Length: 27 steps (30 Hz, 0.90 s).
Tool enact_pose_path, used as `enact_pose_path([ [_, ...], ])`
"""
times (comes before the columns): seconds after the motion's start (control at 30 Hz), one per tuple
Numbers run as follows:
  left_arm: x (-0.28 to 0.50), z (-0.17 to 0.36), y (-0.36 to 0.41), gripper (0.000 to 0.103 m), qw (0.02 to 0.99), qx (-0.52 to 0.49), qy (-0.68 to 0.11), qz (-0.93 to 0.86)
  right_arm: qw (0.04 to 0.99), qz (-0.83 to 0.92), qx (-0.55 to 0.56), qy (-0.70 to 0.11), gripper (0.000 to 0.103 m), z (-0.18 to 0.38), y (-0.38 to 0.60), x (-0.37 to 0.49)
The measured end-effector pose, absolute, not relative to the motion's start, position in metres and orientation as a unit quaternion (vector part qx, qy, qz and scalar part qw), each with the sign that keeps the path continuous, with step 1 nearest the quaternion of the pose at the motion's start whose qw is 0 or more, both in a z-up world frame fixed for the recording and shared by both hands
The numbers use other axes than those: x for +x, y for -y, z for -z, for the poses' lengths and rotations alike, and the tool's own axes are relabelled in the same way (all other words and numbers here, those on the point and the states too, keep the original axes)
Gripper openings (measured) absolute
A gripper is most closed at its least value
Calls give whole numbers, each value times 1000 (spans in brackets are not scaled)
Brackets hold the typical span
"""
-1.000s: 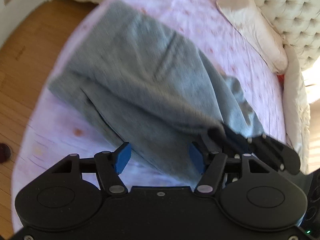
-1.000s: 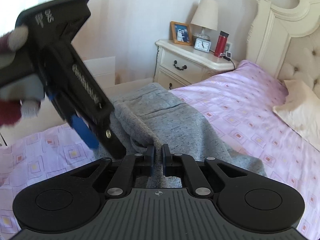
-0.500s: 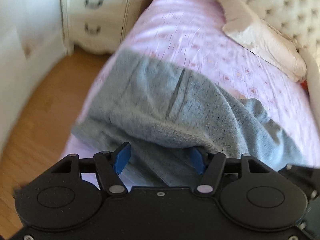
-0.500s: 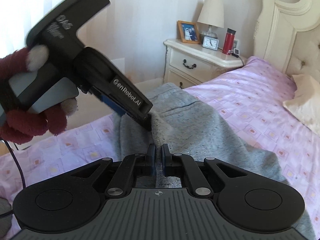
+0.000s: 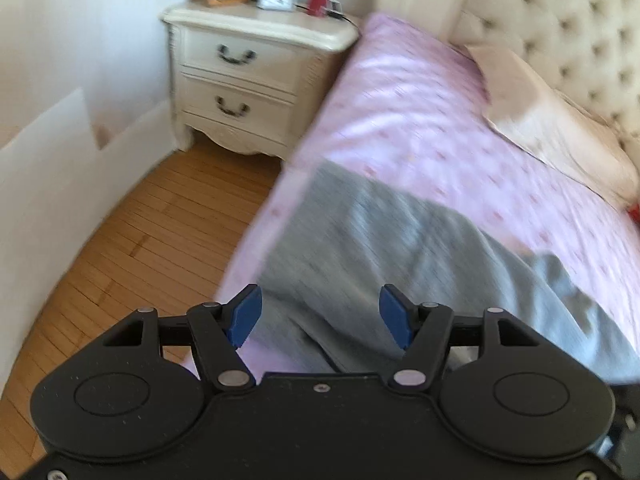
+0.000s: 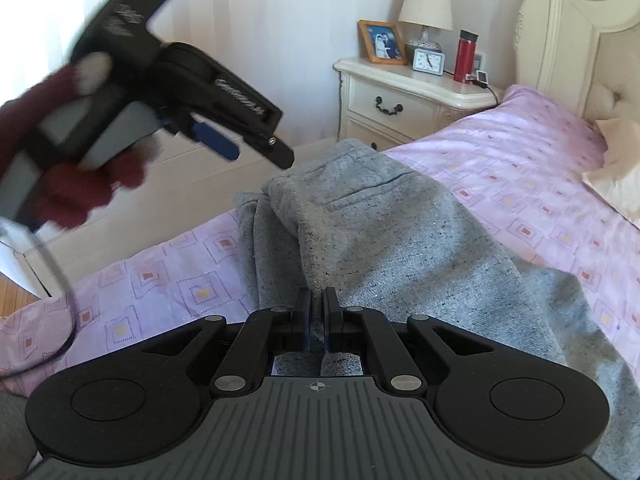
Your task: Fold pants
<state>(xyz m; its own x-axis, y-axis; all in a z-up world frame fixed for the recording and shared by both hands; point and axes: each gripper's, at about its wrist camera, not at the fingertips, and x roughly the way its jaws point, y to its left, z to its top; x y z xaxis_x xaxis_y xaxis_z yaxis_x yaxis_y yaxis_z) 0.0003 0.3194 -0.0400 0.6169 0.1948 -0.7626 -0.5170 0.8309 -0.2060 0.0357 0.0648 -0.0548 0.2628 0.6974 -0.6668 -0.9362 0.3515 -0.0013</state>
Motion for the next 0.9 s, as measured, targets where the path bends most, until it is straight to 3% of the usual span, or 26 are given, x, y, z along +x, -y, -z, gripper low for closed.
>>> enact_pose_path([
  [0.4, 43, 85, -367, 65, 848, -213, -447, -187, 766, -529, -212, -297, 6, 59, -65, 37],
  [0.47, 46, 81, -356, 58, 860, -182, -439, -184, 767, -527, -210, -298, 6, 59, -66, 38],
  [0.53, 52, 79, -344, 27, 866, -145, -450, -160, 768, -526, -209, -299, 6, 60, -65, 38],
  [0.57, 55, 78, -336, 24, 868, -125, -455, -154, 769, -526, -208, -299, 6, 59, -65, 38],
  [0.63, 60, 76, -328, 5, 871, -97, -458, -149, 772, -525, -204, -294, 6, 57, -64, 37],
  [0.9, 52, 37, -342, 5, 871, -113, -445, -172, 777, -536, -157, -292, 6, 33, -57, 38],
])
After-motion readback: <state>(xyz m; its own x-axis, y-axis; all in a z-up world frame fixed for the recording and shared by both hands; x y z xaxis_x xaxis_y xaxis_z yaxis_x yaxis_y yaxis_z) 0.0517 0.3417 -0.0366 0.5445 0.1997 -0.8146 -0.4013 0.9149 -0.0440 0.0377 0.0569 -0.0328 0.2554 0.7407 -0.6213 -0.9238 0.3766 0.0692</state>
